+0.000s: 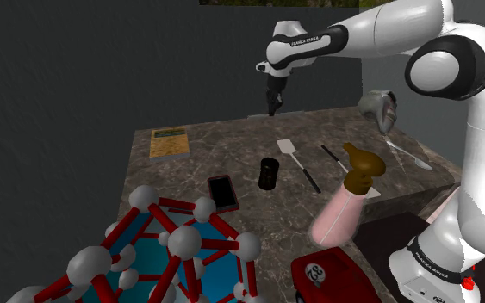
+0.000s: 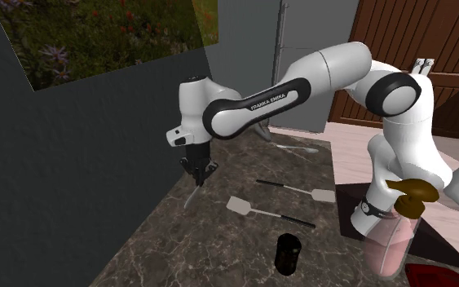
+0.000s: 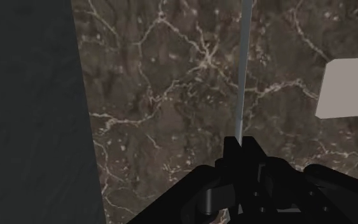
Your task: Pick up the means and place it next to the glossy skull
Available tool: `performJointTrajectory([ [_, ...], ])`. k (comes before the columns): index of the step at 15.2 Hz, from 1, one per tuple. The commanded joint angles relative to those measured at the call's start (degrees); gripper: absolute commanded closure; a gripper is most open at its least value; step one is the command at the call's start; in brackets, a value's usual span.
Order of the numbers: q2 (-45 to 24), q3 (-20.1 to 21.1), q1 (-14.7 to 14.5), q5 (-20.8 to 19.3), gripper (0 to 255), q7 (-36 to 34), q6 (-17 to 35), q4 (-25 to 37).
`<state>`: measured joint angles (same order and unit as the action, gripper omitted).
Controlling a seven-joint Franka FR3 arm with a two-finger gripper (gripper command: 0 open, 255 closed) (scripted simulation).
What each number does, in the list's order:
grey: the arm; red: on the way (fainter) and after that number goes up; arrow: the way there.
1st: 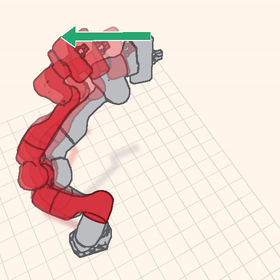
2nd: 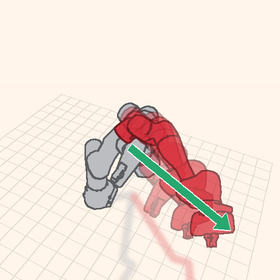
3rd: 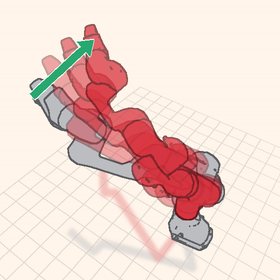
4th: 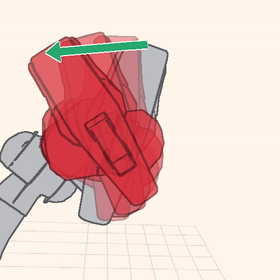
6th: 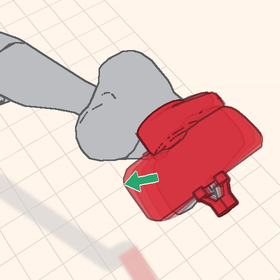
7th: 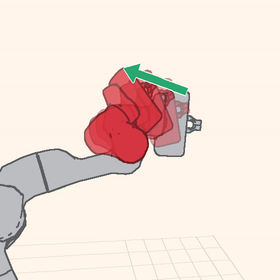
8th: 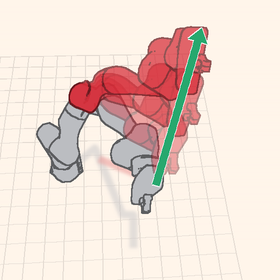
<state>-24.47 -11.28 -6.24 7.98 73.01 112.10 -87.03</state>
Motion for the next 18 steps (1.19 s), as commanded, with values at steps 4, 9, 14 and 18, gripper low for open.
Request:
performJointTrajectory([
  [4, 0.6, -0.1, 0.0, -0.3, 255, -0.4, -3.7, 3.2],
  [9, 0.9, -0.2, 0.1, -0.4, 255, -0.7, -7.4, 6.5],
  [14, 0.9, -0.2, 0.3, -0.5, 255, -1.0, -11.2, 10.4],
  [18, 0.6, -0.3, 0.6, -0.5, 255, -1.2, -14.5, 14.0],
])
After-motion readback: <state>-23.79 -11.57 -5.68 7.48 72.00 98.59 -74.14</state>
